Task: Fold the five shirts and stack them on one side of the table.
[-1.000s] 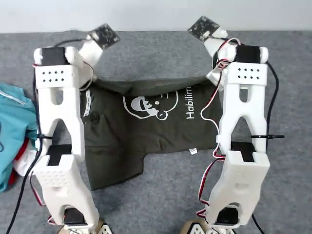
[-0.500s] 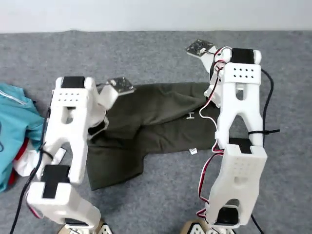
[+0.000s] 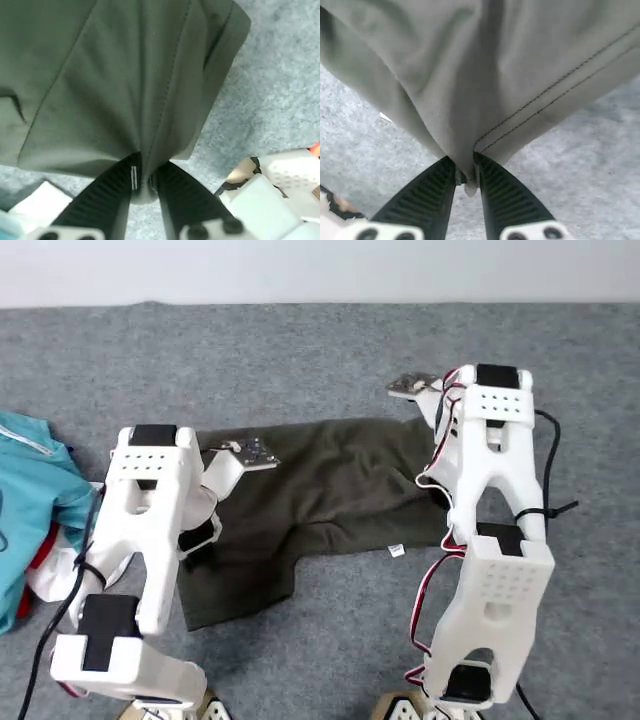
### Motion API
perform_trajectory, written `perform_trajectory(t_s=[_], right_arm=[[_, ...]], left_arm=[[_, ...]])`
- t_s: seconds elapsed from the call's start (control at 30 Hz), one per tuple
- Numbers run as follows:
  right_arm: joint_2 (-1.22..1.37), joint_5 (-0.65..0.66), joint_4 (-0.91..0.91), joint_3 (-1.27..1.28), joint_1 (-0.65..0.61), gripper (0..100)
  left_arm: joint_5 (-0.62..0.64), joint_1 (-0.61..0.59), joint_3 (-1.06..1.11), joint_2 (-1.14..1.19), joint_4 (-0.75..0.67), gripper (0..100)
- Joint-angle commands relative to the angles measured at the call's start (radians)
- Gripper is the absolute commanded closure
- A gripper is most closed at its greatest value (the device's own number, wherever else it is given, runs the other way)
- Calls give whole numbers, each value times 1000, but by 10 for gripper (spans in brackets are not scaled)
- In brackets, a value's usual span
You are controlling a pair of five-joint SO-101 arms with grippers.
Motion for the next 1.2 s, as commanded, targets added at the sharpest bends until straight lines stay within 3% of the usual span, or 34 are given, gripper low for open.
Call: perform_trajectory(t_s=[0.0, 0.67, 0.83, 0.93, 1.07, 1.17], right_arm=[[-114, 12, 39, -3, 18, 988], [-133, 69, 41, 52, 67, 983], [-134, 71, 42, 52, 73, 979], [-134, 71, 44, 52, 74, 905], [-174, 69, 44, 55, 74, 722], [-209, 69, 44, 55, 73, 680]], left_arm=[[-11, 3, 18, -55, 31, 995], [-38, 5, 154, -55, 31, 994], [-35, 69, 251, -55, 31, 918], [-25, 112, 275, -57, 29, 923], [15, 110, 242, -57, 29, 924], [35, 110, 220, -57, 29, 924]])
